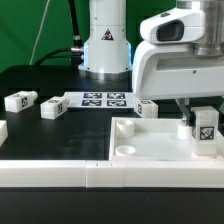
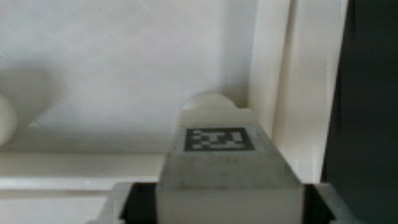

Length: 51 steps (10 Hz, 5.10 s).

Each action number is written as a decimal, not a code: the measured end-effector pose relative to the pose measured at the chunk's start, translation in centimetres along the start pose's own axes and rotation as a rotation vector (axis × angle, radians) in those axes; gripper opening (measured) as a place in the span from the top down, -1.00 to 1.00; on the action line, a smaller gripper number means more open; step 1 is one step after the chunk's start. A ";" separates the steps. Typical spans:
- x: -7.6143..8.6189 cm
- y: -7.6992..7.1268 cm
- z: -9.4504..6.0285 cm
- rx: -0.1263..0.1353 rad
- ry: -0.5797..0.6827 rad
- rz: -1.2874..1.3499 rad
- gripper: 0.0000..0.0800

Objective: Assemble one leg

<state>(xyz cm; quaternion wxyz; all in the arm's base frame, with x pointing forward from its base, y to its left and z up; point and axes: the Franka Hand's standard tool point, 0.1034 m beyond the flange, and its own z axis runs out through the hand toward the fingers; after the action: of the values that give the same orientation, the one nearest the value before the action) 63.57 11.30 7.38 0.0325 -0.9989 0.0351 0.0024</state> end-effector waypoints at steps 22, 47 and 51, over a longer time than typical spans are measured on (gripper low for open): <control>-0.1 -0.6 0.3 0.045 -0.006 1.406 -0.58; -0.1 -0.7 0.5 0.023 0.020 0.562 0.28; 0.0 -0.6 0.5 0.043 0.021 1.009 0.27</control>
Offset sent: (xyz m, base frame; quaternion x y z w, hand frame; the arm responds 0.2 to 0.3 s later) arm -0.0104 -0.0072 0.0004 -0.0120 0.0085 0.2246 0.9743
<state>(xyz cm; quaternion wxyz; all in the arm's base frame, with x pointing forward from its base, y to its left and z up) 63.58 11.90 6.91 0.0477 -0.8565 0.5139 0.0071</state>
